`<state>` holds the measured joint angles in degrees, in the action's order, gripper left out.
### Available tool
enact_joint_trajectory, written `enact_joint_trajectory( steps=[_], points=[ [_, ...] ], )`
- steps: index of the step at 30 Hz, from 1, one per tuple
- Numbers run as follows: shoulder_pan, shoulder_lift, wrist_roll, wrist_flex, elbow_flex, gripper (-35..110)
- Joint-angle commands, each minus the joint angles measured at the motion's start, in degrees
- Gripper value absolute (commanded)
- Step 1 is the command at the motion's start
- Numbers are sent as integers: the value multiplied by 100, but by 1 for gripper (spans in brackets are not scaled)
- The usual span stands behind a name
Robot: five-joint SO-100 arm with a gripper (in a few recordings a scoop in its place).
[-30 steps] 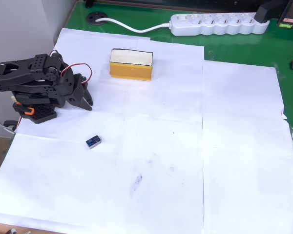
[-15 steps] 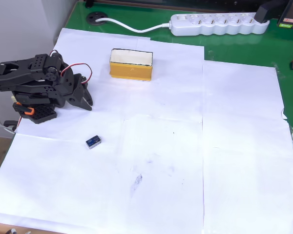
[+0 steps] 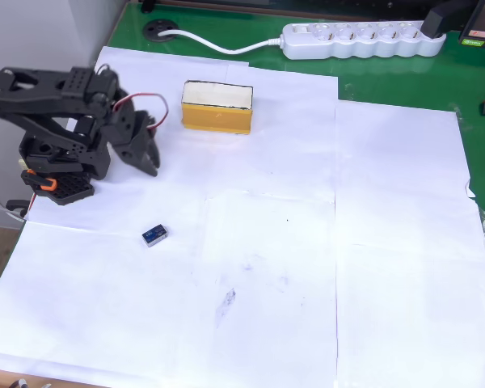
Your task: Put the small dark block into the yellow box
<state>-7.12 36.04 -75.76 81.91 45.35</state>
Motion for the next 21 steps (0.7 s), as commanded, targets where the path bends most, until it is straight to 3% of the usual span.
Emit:
enact_joint_trajectory(
  steps=[1, 6, 13, 21],
  points=[
    [-264, 993, 844, 606, 1784, 0],
    [-615, 2259, 2197, 1160, 3173, 1],
    [-1336, 3146, 3612, 1195, 3929, 16],
    [-2470, 3981, 4175, 1301, 3999, 17]
  ],
)
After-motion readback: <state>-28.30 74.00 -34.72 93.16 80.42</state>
